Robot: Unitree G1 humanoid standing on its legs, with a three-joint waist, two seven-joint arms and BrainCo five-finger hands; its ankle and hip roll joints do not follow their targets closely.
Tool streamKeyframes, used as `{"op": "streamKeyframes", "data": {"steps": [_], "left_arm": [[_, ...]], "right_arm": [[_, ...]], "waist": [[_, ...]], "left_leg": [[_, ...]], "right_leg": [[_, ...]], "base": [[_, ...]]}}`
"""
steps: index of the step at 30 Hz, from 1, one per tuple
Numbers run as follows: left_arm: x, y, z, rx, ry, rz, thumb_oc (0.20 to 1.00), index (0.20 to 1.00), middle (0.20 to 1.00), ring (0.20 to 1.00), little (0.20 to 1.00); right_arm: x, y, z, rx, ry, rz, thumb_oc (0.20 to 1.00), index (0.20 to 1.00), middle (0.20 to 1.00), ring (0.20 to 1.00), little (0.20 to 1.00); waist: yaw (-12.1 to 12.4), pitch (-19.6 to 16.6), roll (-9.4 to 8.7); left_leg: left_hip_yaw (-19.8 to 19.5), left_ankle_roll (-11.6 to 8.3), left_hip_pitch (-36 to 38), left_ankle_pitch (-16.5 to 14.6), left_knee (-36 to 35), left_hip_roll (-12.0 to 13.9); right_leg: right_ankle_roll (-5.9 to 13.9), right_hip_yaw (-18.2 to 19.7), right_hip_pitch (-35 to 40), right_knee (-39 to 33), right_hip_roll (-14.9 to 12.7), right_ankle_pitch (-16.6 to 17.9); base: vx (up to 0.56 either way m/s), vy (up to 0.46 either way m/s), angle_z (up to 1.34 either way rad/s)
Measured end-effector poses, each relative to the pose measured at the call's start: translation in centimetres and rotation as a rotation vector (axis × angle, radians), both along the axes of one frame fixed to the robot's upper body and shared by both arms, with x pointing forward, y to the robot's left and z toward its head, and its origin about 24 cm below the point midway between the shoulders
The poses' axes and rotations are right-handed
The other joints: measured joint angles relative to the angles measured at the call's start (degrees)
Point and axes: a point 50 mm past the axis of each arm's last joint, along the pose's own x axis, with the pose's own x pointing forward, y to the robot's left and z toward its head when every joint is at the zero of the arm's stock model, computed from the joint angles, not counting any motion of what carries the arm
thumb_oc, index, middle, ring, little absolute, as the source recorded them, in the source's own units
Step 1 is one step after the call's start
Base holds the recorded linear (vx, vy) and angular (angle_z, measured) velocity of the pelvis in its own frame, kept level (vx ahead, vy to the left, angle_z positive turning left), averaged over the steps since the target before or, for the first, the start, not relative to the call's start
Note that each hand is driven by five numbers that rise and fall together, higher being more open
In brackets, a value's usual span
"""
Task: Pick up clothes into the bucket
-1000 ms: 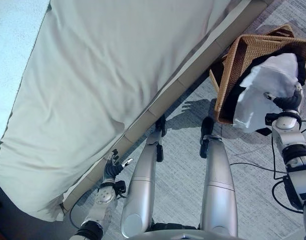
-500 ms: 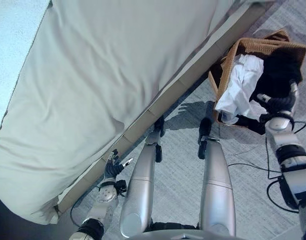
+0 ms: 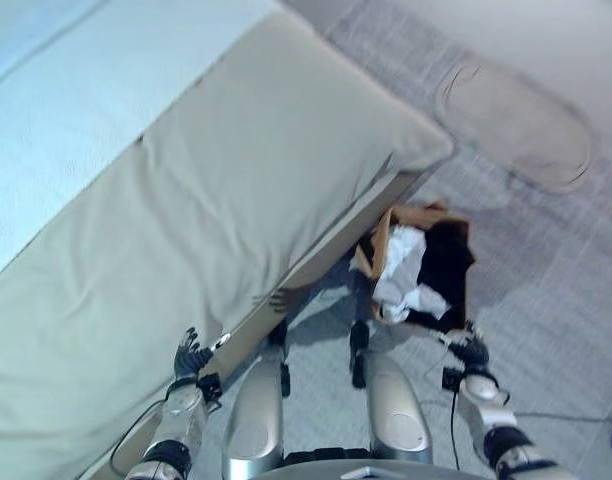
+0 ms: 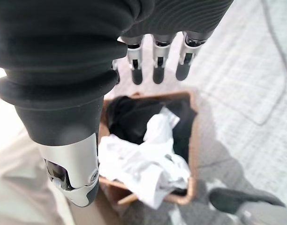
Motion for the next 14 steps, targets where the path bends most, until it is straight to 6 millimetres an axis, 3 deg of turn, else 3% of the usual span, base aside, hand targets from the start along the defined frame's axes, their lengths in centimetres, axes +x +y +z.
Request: {"op": "streamKeyframes", "data": {"steps": [3, 5, 10, 14], "left_arm": [[-1.6, 0.1, -1.0, 0.001, 0.083, -0.039, 1.000, 1.000, 1.000, 1.000, 1.000], [-2.5, 0.1, -1.7, 0.007, 0.144, -0.083, 1.000, 1.000, 1.000, 1.000, 1.000], [-5.6, -0.9, -3.2, 0.006, 0.282, -0.204, 1.000, 1.000, 1.000, 1.000, 1.000], [-7.4, -1.6, -4.0, -0.035, 0.340, -0.208, 1.000, 1.000, 1.000, 1.000, 1.000]], "right_arm": [[-3.2, -0.1, -1.8, 0.018, 0.130, 0.021, 1.000, 1.000, 1.000, 1.000, 1.000], [-4.0, 0.0, -2.3, 0.029, 0.178, 0.059, 1.000, 1.000, 1.000, 1.000, 1.000], [-6.2, 0.7, -3.2, 0.059, 0.262, 0.153, 1.000, 1.000, 1.000, 1.000, 1.000], [-7.4, 1.3, -3.7, 0.056, 0.330, 0.231, 1.000, 1.000, 1.000, 1.000, 1.000]], "waist": [[-0.06, -5.36, -0.81], [-0.10, -6.11, -0.58], [-0.29, -13.21, 0.81], [-0.33, -16.30, 1.59]], "left_leg": [[0.33, 0.42, 1.94, -0.04, -1.83, -0.03], [0.70, 0.51, 5.08, 0.00, -3.19, 0.08], [1.25, 0.42, 10.29, -0.20, -6.13, 0.29], [1.35, 0.46, 13.23, -0.78, -6.78, 0.57]], "right_leg": [[0.00, -0.06, 2.61, -3.08, 0.27, 0.93], [0.15, -0.08, 6.32, -5.83, 0.61, 1.85], [0.26, -0.12, 12.36, -10.84, 0.96, 2.40], [0.03, -0.29, 15.96, -13.25, 1.51, 2.83]], "base": [[0.15, 0.031, -0.04], [0.10, 0.036, -0.06], [0.09, 0.019, -0.03], [0.06, -0.004, 0.00]]}}
